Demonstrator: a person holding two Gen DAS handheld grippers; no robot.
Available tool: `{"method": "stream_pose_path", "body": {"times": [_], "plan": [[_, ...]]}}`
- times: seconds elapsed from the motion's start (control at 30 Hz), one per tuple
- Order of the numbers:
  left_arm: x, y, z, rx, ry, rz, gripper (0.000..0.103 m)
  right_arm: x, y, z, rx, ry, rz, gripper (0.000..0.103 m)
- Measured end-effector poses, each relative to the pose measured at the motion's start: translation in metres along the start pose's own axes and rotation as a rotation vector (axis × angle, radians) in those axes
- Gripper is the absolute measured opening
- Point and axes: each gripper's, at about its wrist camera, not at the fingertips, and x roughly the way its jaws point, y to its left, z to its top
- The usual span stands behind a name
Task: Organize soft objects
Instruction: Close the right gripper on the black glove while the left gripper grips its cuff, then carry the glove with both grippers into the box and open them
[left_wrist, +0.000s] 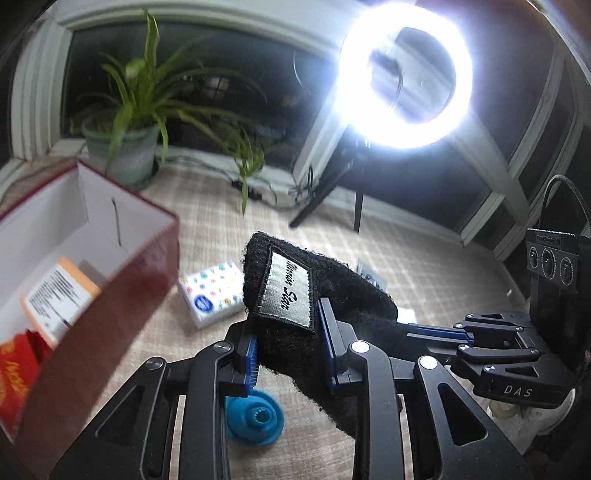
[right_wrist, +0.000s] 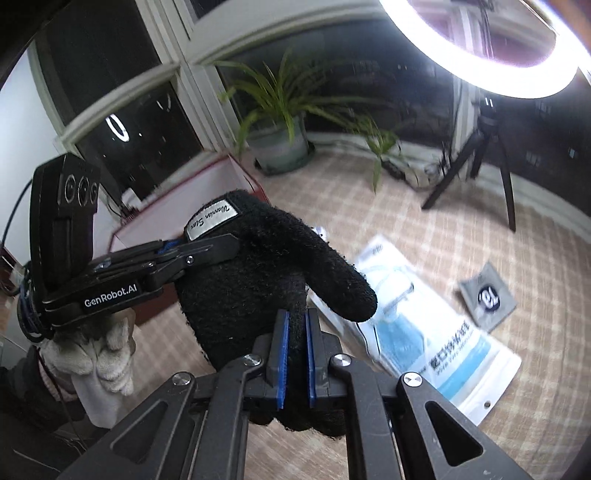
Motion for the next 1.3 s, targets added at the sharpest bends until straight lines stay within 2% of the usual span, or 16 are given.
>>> {"method": "stream_pose_path", "body": {"times": [0.17, 0.3, 0.7, 0.93, 1.3], "plan": [[-0.031, 0.012, 0.014, -0.024, -0.073, 0.021, 0.025, -0.006, 0.027, 0.024, -0.061, -0.043, 0.029, 0.007], [-0.057, 0.029, 0.020, -0.052, -0.133, 0.069, 0.026, -0.004, 0.059, 0.045, -0.133, -0.072, 0.063, 0.007], [-0.133, 0.097, 0.019, -0.183, -0.297, 0.271, 0.025, 0.045, 0.159, 0.116, -0.345, -0.104, 0.147, 0.006], [-0.150, 0.130, 0.004, -0.258, -0.316, 0.363, 0.025, 0.091, 0.197, 0.138, -0.416, -0.079, 0.144, 0.006], [-0.154, 0.161, -0.013, -0.328, -0.275, 0.461, 0.025, 0.148, 0.234, 0.137, -0.477, -0.009, 0.135, 0.006]]}}
